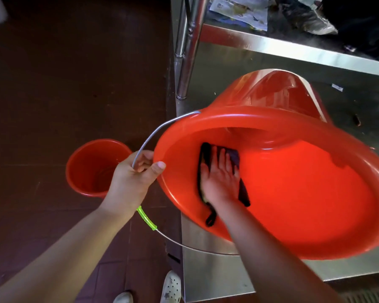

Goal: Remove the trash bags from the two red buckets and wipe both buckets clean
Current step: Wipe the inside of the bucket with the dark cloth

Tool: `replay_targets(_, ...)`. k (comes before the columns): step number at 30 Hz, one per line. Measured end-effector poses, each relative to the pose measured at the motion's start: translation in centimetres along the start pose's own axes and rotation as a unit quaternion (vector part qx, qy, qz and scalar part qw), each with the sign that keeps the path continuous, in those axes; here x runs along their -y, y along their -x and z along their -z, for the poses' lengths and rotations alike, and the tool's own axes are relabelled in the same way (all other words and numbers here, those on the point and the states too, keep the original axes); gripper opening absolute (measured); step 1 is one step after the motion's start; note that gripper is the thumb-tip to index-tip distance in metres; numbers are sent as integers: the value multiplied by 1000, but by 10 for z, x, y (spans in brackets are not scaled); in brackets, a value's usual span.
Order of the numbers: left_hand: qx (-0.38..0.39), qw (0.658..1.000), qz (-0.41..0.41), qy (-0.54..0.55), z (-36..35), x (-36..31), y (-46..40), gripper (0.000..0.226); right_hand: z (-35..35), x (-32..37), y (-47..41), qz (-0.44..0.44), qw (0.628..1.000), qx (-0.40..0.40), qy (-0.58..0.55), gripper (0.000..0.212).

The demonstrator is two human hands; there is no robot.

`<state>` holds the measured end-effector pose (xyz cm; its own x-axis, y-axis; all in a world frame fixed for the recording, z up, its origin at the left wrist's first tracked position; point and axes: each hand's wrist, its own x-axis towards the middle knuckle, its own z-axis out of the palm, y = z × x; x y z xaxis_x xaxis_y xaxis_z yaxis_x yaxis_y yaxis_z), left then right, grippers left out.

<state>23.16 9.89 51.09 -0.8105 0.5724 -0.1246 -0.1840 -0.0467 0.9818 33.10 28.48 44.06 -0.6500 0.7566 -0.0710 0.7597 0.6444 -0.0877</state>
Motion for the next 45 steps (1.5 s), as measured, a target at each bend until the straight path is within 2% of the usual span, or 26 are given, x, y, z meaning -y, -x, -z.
replay_targets(4,-24,999,-26,-7,-6,-4,1,17,-2,38,74,57,995,-21,-79,67)
replay_targets(7,-11,997,-64,-43,-7,-16,-1,15,0,36,85,78,991,-12,-107,67)
replay_targets(10,-5,991,-108,-74,-7,-33,-10,16,1,21,61,74,995,-6,-71,66)
replay_targets(13,12,984,-152,-88,-7,-48,-22,34,2,-1,23,81,997,11,-11,63)
replay_targets(17,28,977,-189,-91,-11,-62,-40,60,11,-40,-37,12,998,45,35,60)
replay_targets(21,28,971,-215,-102,-15,-61,-51,47,12,-55,-67,-44,995,31,82,60)
replay_targets(23,-1,971,-204,-124,-7,-45,-49,44,8,-51,-70,-51,995,21,85,60)
replay_targets(26,-94,980,-116,-134,3,-3,-26,68,6,-50,-71,-63,995,21,79,60)
replay_targets(28,-110,993,-12,-38,0,24,-7,74,7,-48,-72,-73,994,29,73,60)
replay_targets(31,-69,990,78,99,-12,45,8,51,10,-38,-64,-84,994,49,58,60)
replay_targets(33,-52,988,88,117,-18,47,10,35,12,-23,-48,-84,995,43,27,60)
replay_targets(36,-44,986,85,133,-23,42,10,23,8,8,0,-53,998,1,-39,61)
replay_targets(38,-53,984,86,149,-25,38,12,20,5,28,42,-8,997,-27,-68,65)
replay_targets(41,-61,984,85,144,-25,30,12,20,3,38,82,38,994,-27,-102,67)
replay_targets(45,-46,992,44,109,-25,12,2,21,3,14,54,48,995,-15,-81,66)
